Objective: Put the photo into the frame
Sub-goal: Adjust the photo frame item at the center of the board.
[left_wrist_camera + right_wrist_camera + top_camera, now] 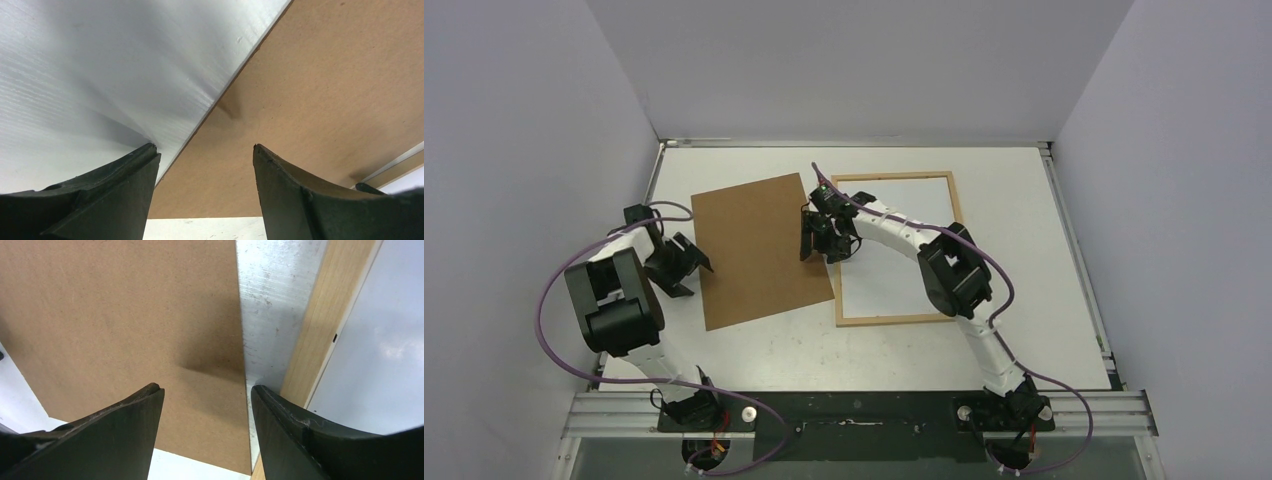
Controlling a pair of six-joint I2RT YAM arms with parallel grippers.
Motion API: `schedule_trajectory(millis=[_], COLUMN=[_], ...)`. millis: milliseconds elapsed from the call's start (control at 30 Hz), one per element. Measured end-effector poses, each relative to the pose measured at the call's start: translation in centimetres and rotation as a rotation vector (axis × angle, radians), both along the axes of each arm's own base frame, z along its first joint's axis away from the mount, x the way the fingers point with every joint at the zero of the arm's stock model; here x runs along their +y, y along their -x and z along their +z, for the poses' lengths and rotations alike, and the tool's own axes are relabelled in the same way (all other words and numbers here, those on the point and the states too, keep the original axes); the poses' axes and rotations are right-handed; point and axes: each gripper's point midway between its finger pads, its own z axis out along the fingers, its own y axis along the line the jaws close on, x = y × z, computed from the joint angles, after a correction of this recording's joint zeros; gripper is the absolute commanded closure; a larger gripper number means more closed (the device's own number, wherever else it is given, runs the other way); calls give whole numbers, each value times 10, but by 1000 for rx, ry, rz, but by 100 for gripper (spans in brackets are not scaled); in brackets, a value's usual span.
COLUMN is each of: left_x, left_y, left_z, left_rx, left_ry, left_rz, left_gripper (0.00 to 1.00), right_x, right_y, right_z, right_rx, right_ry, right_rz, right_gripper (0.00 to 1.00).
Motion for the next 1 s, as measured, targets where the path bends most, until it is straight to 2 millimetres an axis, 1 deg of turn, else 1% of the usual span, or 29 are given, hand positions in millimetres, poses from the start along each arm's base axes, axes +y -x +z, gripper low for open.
schedule_trajectory(millis=[233,333,433,500,567,733,1000], left_x=[-5,-7,-14,-15,-15,-14,-13], left_y=[9,10,11,11,11,13,13], left_z=[-1,-1,-1,-1,-1,-1,0], left_rx=[36,45,58,65,73,84,79], left_ry=[16,32,75,93,108,131,141], left_rz=[-23,-39,-55,-65,-72,-73,-79], left_gripper=[33,35,37,40,42,44,44], right_x=[3,7,17,19,19,19,21], right_y=[4,8,13,13,12,7,-8], right_z=[-1,-1,1,1,1,6,10], right_rx=[13,33,67,80,103,143,129], right_ry=[12,-11,-60,-81,-109,-192,-285], right_rz=[24,35,43,37,19,-43,-128], right_gripper=[33,33,32,32,32,32,32])
